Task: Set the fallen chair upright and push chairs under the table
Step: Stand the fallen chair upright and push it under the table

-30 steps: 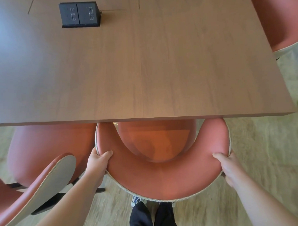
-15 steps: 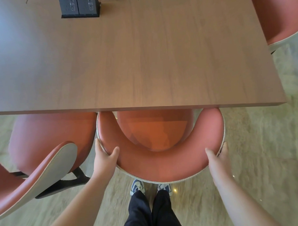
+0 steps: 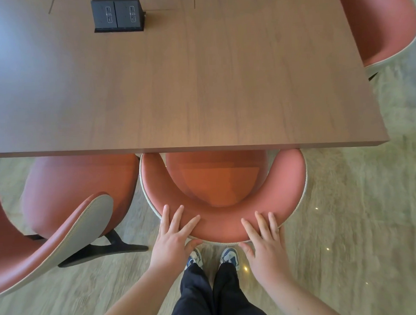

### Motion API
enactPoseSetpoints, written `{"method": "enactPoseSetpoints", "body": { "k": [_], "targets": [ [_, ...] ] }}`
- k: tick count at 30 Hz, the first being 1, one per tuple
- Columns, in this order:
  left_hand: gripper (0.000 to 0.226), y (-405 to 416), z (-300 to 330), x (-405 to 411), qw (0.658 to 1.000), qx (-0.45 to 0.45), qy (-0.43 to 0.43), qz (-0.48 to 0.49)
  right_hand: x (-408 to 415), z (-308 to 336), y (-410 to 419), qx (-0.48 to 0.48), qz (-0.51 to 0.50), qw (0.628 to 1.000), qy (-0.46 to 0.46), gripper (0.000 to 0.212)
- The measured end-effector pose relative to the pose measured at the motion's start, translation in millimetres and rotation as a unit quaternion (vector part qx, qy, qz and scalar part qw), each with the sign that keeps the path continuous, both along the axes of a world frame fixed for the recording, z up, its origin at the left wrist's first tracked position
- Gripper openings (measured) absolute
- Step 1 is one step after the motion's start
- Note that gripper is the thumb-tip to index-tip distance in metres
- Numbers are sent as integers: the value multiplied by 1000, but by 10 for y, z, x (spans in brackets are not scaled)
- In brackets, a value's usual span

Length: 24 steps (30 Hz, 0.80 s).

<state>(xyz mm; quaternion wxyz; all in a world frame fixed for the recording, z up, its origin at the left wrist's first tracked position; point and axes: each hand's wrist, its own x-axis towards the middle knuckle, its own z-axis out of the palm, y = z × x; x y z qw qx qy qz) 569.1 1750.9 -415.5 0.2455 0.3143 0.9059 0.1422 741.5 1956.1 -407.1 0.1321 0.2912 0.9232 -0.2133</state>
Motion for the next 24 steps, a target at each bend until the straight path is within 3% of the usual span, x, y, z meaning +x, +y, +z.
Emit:
{"method": "enactPoseSetpoints", "body": {
  "k": [4,9,14,18,24],
  "targets": [
    [61,21,16,-10,1000,-21,-1,1,-11,-13,15,26,12,1000,8,54],
    [64,58,14,-33,997,-80,0,-10,-46,29,35,-7,7,999,-38,58],
    [65,176,203,-80,991,-110,-75,5,-168,188,87,-45,-1,995,-94,61],
    [62,258,549,-79,991,-46,-111,65,-340,454,131,-83,-50,993,-68,59],
    [71,-214,1043,27,985,45,-93,139,-347,855,-42,-81,-44,994,63,60]
  ]
}}
